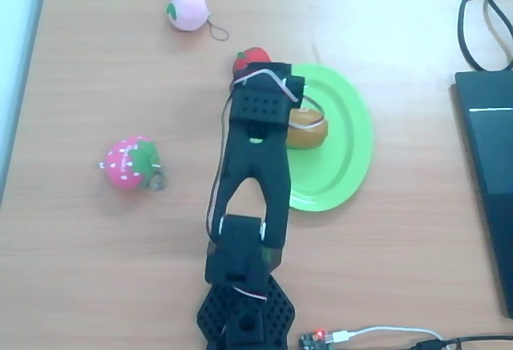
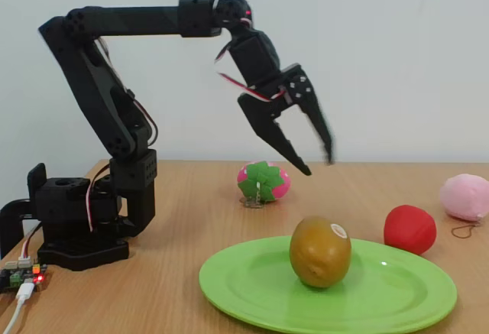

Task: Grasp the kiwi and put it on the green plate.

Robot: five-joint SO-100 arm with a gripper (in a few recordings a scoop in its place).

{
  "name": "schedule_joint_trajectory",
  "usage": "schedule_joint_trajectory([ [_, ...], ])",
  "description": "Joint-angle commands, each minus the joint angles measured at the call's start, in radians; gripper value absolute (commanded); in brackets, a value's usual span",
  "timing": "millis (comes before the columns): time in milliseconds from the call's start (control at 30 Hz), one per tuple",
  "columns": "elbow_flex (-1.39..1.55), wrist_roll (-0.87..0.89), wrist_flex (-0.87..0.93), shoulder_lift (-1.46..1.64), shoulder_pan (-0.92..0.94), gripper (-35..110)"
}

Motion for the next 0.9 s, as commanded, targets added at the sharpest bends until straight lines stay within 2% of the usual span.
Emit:
schedule_joint_trajectory([
  [0, 0.075, 0.011, 0.012, 0.104, -0.057, -1],
  [67, 0.140, 0.015, -0.003, 0.158, -0.086, -8],
  [267, 0.364, 0.028, -0.092, 0.337, -0.143, -8],
  [533, 0.767, 0.040, -0.256, 0.726, -0.215, -8],
  [867, 1.077, 0.051, -0.250, 0.996, -0.184, -8],
])
